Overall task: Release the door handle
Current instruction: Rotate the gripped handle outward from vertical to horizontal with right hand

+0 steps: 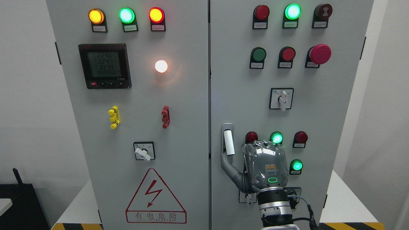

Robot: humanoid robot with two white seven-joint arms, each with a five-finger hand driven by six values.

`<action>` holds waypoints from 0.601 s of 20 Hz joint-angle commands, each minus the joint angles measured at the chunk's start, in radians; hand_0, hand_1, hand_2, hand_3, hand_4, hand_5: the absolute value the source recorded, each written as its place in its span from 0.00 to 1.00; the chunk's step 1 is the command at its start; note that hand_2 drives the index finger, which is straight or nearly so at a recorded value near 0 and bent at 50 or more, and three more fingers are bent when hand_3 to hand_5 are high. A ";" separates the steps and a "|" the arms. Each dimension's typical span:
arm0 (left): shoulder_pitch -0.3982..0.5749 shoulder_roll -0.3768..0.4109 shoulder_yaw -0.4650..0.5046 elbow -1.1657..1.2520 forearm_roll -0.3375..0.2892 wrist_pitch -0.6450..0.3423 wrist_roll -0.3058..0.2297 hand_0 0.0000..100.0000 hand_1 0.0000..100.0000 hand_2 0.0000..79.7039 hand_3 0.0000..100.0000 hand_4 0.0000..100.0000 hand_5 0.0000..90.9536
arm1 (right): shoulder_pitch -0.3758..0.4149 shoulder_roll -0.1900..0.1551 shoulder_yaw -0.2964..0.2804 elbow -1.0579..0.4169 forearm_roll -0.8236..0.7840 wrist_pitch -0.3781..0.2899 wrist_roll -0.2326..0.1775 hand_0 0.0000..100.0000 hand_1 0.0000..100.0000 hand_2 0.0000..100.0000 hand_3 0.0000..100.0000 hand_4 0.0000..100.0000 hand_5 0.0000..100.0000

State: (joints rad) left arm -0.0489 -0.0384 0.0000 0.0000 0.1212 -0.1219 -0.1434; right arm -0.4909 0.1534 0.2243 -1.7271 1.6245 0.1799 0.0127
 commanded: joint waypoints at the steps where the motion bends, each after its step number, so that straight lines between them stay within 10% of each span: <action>1: 0.000 0.000 0.011 0.017 0.000 0.001 0.001 0.12 0.39 0.00 0.00 0.00 0.00 | 0.002 0.000 -0.003 -0.003 0.000 0.001 0.000 0.36 0.00 0.97 1.00 1.00 0.96; 12: 0.000 0.000 0.011 0.017 0.000 -0.001 0.001 0.12 0.39 0.00 0.00 0.00 0.00 | 0.002 0.000 -0.017 -0.006 -0.002 0.000 -0.002 0.36 0.00 0.97 1.00 1.00 0.96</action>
State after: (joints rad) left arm -0.0489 -0.0384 0.0000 0.0000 0.1212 -0.1219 -0.1434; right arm -0.4894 0.1534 0.2172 -1.7299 1.6233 0.1805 0.0112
